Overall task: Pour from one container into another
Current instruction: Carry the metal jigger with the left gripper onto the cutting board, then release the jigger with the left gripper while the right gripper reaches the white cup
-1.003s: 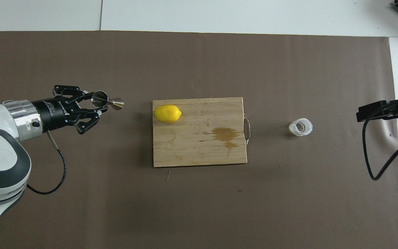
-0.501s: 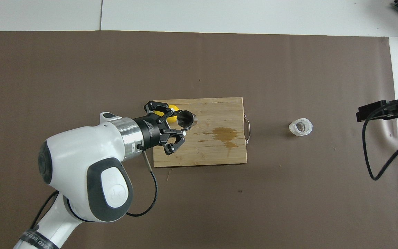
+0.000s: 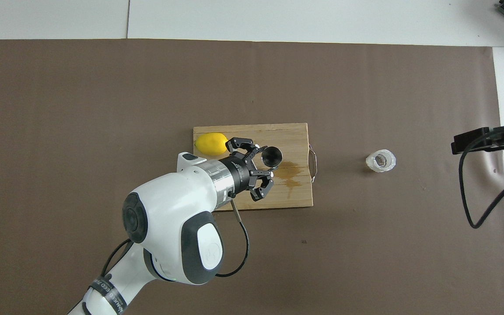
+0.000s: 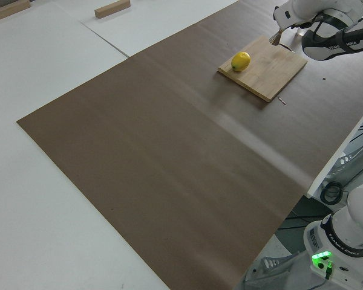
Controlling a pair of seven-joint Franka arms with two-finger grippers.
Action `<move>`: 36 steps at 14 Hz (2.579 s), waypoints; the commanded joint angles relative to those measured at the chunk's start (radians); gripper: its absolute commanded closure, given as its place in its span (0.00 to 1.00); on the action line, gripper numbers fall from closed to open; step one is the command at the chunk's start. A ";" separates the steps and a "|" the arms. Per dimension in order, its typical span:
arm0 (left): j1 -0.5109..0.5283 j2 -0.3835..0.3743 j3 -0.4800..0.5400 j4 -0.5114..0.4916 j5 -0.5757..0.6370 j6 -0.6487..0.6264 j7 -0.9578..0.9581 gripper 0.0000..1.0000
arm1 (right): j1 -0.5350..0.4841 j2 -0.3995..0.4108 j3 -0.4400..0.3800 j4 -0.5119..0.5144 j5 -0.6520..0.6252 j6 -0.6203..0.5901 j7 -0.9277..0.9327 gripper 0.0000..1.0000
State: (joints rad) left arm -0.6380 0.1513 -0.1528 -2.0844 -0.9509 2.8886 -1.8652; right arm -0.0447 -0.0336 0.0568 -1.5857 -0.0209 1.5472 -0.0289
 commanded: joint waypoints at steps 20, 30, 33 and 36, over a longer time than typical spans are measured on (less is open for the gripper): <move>-0.052 0.032 0.029 -0.003 0.110 0.035 0.034 0.00 | -0.153 0.029 0.000 -0.419 0.341 0.409 -1.687 0.00; 0.155 0.011 0.056 0.349 0.649 -0.584 0.209 0.00 | -0.182 0.219 0.000 -0.465 0.634 0.514 -2.139 0.00; 0.193 0.028 0.059 0.409 0.675 -0.707 0.531 0.00 | -0.190 0.293 0.000 -0.468 0.663 0.533 -2.197 0.00; 0.213 0.014 0.059 0.408 0.773 -0.771 0.737 0.00 | -0.190 0.328 0.000 -0.481 0.705 0.541 -2.247 0.00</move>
State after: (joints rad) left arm -0.4453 0.1581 -0.0865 -1.7064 -0.2434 2.1785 -1.2415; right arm -0.2179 0.2745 0.0470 -2.0526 0.6457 2.0695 -2.2291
